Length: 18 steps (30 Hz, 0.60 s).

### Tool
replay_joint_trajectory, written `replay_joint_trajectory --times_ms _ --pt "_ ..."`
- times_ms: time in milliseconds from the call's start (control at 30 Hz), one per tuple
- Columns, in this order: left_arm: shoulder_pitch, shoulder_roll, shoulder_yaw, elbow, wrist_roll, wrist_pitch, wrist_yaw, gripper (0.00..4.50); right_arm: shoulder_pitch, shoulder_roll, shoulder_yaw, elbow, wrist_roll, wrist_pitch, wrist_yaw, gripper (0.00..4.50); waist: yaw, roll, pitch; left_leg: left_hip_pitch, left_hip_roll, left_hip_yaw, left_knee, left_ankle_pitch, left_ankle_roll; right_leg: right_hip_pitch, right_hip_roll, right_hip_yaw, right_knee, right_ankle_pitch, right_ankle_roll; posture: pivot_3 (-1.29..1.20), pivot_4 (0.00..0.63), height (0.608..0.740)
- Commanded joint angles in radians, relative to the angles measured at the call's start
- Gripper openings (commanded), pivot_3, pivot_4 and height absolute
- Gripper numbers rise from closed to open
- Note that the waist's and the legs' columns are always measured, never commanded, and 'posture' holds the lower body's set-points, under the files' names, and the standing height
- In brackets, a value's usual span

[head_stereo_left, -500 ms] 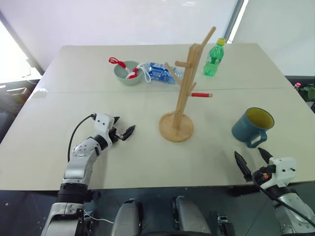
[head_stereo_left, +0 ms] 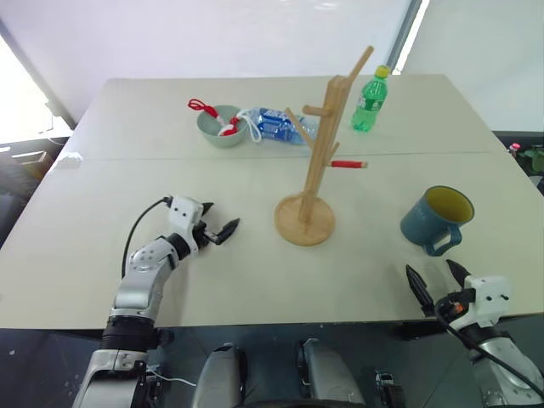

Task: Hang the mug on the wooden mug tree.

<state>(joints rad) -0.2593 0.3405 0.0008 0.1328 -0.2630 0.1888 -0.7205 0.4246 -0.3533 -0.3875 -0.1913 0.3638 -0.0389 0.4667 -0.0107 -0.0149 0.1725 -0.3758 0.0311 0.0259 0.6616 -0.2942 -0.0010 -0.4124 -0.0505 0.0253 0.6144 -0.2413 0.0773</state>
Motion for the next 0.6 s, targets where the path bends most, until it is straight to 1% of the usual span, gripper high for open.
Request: replay_joint_trajectory --times_ms 33,167,300,400,600 --pt "0.028 0.028 -0.056 -0.148 -0.076 0.022 -0.136 4.5 0.018 0.004 -0.037 -0.008 -0.004 -0.027 -0.013 4.46 0.0 0.0 0.0 0.0 0.0 0.0 0.0 0.0 0.0 0.0 0.0 0.0 0.0 0.0 0.0 0.0 0.15 0.74" --pt "0.057 0.084 -0.136 -0.296 -0.16 0.117 -0.286 4.5 0.024 0.019 -0.062 -0.017 0.009 -0.029 -0.04 4.46 -0.001 0.0 0.0 0.0 0.0 0.0 -0.001 0.0 0.0 -0.001 -0.001 0.001 0.0 0.0 0.0 0.0 0.15 0.74" --pt "0.049 0.143 -0.217 -0.374 -0.184 0.182 -0.381 4.5 0.013 0.046 -0.076 -0.033 0.008 -0.034 -0.082 4.46 -0.002 0.001 0.0 0.0 0.001 0.0 -0.002 0.0 0.0 -0.002 -0.002 0.002 0.0 0.0 -0.001 0.0 0.15 0.74" --pt "0.032 0.144 -0.245 -0.404 -0.185 0.195 -0.391 4.5 -0.001 0.065 -0.075 -0.044 0.016 -0.032 -0.103 4.46 -0.002 0.002 0.0 -0.001 0.001 0.0 -0.002 0.0 0.0 -0.002 -0.002 0.002 0.0 0.0 -0.001 0.0 0.15 0.74" --pt "-0.014 0.097 -0.284 -0.438 -0.192 0.204 -0.385 4.5 -0.058 0.089 -0.048 -0.038 -0.025 -0.038 -0.154 4.46 -0.001 0.002 0.0 -0.004 0.0 0.0 -0.002 0.0 0.0 -0.005 -0.001 0.002 0.0 0.0 -0.001 0.0 0.15 0.74"
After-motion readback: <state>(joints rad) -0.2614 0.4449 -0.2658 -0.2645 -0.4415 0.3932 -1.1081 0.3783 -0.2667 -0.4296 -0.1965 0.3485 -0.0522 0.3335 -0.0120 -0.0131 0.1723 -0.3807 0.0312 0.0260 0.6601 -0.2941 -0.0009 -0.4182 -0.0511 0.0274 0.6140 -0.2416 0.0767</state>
